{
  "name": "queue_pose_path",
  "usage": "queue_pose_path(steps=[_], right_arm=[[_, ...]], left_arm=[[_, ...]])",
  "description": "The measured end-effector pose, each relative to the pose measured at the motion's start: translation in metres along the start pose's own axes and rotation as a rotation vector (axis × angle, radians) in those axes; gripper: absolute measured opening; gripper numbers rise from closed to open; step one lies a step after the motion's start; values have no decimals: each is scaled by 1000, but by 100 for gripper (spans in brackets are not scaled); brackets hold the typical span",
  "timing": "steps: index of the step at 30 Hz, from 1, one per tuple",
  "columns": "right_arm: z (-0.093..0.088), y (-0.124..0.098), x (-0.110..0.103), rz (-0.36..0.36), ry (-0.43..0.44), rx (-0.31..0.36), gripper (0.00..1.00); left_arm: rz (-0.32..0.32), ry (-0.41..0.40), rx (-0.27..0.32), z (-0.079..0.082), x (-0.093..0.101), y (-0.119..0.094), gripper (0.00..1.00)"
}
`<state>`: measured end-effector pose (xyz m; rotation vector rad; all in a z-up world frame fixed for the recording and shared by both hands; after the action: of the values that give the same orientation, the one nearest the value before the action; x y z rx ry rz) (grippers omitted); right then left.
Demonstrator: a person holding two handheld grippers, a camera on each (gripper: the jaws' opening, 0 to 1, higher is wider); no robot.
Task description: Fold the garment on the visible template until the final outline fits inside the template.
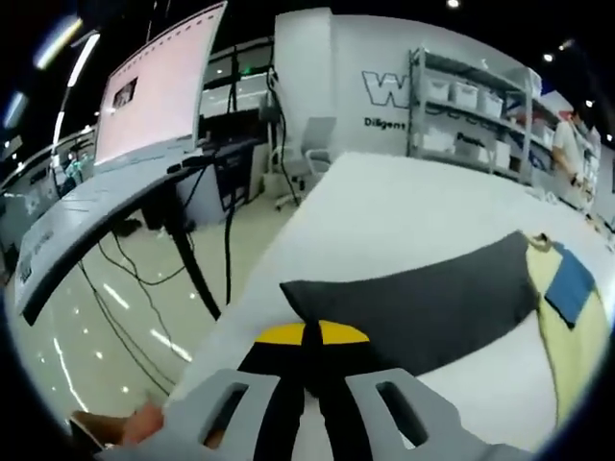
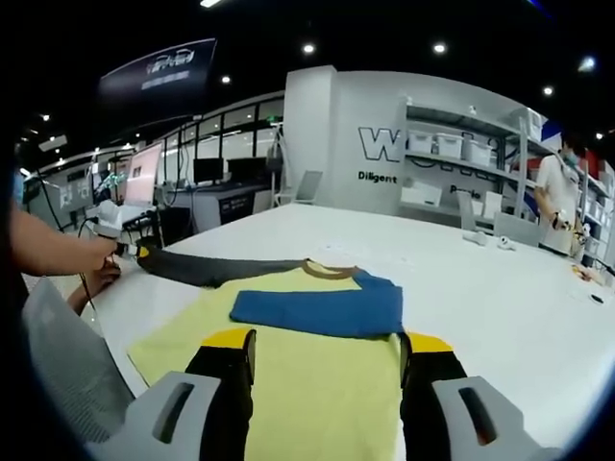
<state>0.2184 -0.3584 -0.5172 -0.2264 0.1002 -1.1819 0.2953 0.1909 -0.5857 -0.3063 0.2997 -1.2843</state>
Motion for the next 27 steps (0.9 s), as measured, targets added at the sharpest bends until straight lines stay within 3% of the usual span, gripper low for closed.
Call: queue_pose_path(steps=[7, 17, 27], right_arm=[[0, 0, 0, -5, 1, -1, 61], [1, -1, 0, -4, 2, 6, 61], [3, -1, 0, -1, 6, 19, 61]], left_arm=[[-21, 11, 7, 2, 1, 3, 0], [-45, -58, 65, 22, 8, -8, 0], [-154, -70, 128, 59, 48, -23, 0]])
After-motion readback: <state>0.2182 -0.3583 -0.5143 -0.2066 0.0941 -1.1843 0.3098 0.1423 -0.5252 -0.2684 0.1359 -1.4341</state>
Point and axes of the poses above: the point that each gripper's makers call its tool centre point, and the gripper's own axes: y roughly forward along the fingers, x roughly to its right, z roughly out of its top, the point moved 8 cm from there along -y, roughly backward along the fingers, and after that the axes turned 7 degrees about x, right-handed, at the moved point
